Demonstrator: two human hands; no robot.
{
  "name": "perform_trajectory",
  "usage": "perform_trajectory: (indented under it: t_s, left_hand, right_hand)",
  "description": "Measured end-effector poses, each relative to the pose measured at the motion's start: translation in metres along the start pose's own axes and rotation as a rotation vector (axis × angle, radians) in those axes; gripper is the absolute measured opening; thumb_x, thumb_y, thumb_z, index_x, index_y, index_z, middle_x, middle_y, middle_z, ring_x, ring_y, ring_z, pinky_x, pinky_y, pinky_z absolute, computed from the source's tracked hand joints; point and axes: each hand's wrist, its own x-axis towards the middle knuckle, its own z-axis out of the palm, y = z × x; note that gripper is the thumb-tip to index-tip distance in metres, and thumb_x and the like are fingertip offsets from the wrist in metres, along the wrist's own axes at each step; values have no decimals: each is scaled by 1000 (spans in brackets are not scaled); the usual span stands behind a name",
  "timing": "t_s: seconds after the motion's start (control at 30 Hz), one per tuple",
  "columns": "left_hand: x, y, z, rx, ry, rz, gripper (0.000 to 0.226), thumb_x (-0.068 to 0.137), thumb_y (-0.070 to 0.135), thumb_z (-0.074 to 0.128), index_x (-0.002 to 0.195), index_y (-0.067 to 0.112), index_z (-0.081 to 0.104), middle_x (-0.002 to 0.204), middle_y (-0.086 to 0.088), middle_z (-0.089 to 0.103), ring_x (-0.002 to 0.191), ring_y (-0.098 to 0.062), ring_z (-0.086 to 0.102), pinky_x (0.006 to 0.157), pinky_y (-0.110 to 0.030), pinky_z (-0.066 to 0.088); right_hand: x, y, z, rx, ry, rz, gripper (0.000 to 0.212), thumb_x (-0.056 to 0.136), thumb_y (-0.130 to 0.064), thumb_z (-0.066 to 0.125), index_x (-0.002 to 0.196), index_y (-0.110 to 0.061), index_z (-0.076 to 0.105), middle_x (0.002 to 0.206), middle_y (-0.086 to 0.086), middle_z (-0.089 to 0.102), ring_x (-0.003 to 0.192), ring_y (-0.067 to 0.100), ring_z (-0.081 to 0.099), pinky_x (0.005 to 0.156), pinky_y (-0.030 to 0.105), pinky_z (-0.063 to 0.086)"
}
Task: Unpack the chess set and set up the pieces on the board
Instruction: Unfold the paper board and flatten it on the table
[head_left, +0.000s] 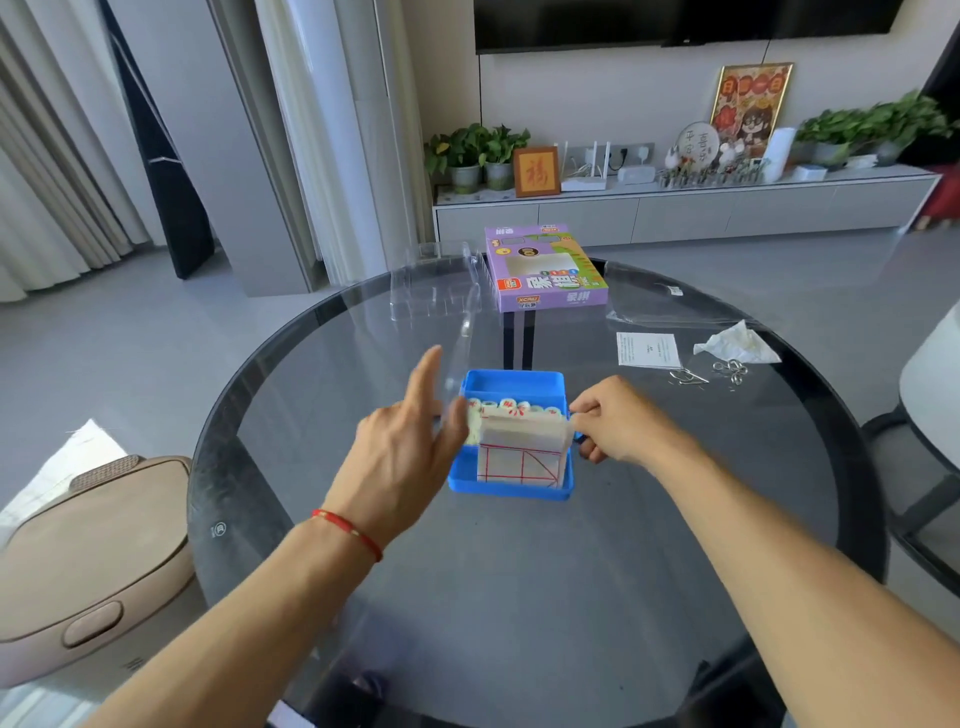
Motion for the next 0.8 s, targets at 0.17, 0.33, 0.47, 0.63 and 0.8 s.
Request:
perform_trajectory:
  t_s: [0.17,0.33,0.47,0.63,0.8]
  left_hand:
    - [-6,-20,-3,-586,24,-486,28,96,7,47,123,15,46,91,-11,74,65,-26,74,68,-42,63]
    - [3,-33,-6,-910,59,-803,19,98,4,42,116,4,49,97,-19,74,73,-40,74,74,-45,62]
    - [10,-47,-11,-979,79,-932,14,98,1,40,99,-2,54,99,-22,73,72,-41,73,63,-37,63]
    - [19,-83,-22,-1017,223,-1042,22,93,-4,38,97,-14,57,97,-24,72,72,-39,74,62,-36,63]
    - [17,-124,-29,-1080,420,-1070,28,95,-4,38,108,-19,57,99,-28,71,75,-33,75,57,-27,61]
  right_hand:
    - [-19,-41,-7,-238,175,-358,28,105,-33,43,104,-20,69,106,0,63,94,23,61,76,36,49]
    - [-50,-64,-7,-262,-160,-465,76,76,-94,33,105,-30,63,103,-12,60,97,14,56,83,37,48]
    - [-47,-61,5,-362,-22,-593,45,89,-54,67,125,-27,63,113,-6,70,104,23,62,88,37,48]
    - [-30,-61,-18,233,353,-551,22,95,-36,66,94,-15,72,74,2,68,66,20,54,59,35,47]
    - [-25,-40,-18,199,234,-321,14,93,-30,71,95,-16,69,82,-7,70,73,17,64,59,27,45]
